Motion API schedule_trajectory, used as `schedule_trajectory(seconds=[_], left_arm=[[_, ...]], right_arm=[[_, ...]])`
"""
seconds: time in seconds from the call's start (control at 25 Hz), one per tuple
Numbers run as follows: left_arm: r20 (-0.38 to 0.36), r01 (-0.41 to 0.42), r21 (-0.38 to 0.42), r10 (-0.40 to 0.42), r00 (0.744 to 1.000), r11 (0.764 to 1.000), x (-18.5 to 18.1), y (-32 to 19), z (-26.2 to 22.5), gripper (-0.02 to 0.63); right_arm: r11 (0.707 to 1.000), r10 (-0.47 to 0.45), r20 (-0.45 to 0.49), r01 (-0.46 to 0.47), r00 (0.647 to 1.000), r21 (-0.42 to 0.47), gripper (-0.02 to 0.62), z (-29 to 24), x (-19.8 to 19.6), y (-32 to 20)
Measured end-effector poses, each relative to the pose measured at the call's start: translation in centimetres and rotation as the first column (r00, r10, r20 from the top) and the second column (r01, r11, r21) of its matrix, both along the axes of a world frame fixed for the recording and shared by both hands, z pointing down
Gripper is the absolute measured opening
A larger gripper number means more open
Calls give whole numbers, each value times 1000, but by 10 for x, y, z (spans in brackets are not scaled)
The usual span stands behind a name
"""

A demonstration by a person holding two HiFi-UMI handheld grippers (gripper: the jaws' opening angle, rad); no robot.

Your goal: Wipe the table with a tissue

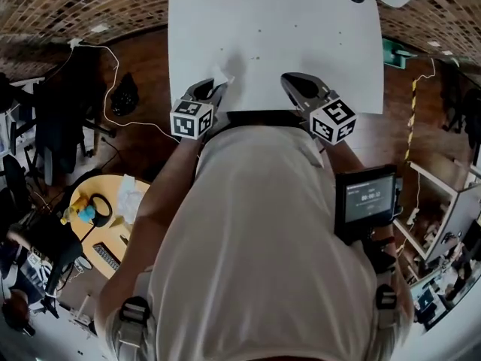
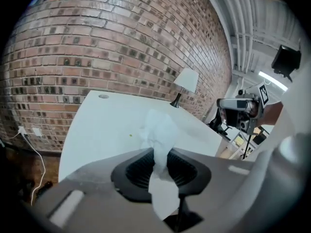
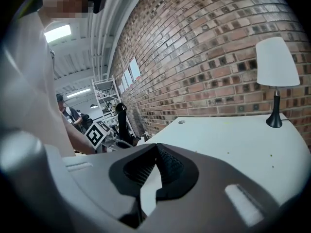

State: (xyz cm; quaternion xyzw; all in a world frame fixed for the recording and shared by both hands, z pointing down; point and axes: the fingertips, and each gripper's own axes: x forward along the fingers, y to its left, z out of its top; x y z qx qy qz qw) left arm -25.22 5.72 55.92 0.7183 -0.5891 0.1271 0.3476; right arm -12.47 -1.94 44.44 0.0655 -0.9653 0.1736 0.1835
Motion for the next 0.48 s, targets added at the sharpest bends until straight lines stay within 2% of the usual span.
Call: schedule_trajectory(seconds=[0.16,0.48], left_arm=[[22,-18,-27,19,1000,999,6,-15,5,83],[61,-13,-120,21,998,993,16,-36,22,84]], right_arm=[[1000,22,6,-22,1000,-20,8,6,5,-15],[999,-34,-13,33,999,-39,8,20,6,-41]])
